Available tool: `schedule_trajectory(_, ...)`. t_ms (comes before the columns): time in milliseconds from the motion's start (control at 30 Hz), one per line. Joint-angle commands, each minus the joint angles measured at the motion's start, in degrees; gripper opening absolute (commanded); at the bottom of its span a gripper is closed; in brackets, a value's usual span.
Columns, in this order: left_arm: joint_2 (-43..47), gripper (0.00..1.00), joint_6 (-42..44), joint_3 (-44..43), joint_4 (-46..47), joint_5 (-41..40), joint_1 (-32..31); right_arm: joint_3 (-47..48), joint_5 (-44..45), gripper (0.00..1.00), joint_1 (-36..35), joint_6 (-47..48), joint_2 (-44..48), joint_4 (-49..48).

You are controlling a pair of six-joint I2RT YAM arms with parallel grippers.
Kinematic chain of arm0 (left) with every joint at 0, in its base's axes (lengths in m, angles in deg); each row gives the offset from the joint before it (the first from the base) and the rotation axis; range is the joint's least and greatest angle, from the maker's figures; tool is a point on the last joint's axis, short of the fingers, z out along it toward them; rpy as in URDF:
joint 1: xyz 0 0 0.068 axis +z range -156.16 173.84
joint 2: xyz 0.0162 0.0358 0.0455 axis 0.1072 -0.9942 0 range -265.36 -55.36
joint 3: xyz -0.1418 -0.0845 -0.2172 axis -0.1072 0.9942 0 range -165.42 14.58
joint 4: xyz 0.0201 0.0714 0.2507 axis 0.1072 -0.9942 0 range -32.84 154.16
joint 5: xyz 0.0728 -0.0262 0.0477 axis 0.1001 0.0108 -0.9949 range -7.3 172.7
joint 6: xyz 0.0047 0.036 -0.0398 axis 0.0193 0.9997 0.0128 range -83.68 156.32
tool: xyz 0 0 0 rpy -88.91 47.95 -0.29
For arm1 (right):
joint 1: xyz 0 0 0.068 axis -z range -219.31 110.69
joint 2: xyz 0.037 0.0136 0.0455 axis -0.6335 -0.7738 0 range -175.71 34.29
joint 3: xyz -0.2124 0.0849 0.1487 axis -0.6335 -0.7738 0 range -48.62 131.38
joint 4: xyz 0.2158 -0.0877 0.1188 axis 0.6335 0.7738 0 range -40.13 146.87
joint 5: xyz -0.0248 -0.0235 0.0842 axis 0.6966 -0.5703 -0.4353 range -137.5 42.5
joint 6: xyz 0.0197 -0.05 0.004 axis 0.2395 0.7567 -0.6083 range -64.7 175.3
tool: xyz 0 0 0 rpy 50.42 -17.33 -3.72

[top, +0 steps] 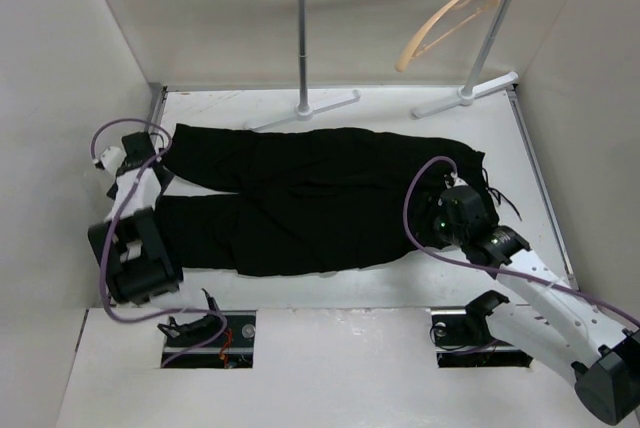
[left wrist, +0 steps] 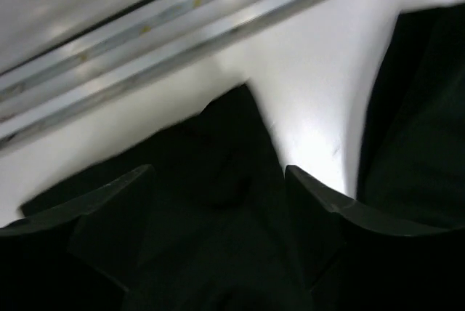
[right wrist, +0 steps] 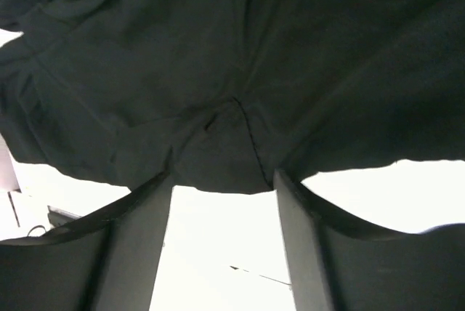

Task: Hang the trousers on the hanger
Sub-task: Flatten out the trousers at the center of the board.

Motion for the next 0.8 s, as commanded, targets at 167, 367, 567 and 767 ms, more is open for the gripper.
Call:
schedule_trajectory(167,33.76,0.57,-7.41,18.86,-16.66,1.01,2.91,-0.04,-2.55,0.22,-5.05,1.28,0.33,-4.35)
schedule_trajectory(367,44.51,0.56,-15.84,27.49,-23.18,5.67,6.69,-0.82,-2.81,0.32,-8.49,0.22,0.51,-4.70)
schedule_trajectory(567,41.18,0.53,-21.92,31.18,-19.94,7.60,10.55,-1.35,-3.52,0.49,-7.97,0.31,3.84,-2.94)
schedule_trajectory(767,39.06,0.52,-22.01,34.16,-13.71,5.85,13.37,-1.44,-4.22,0.57,-6.73,-0.04,5.87,-0.92)
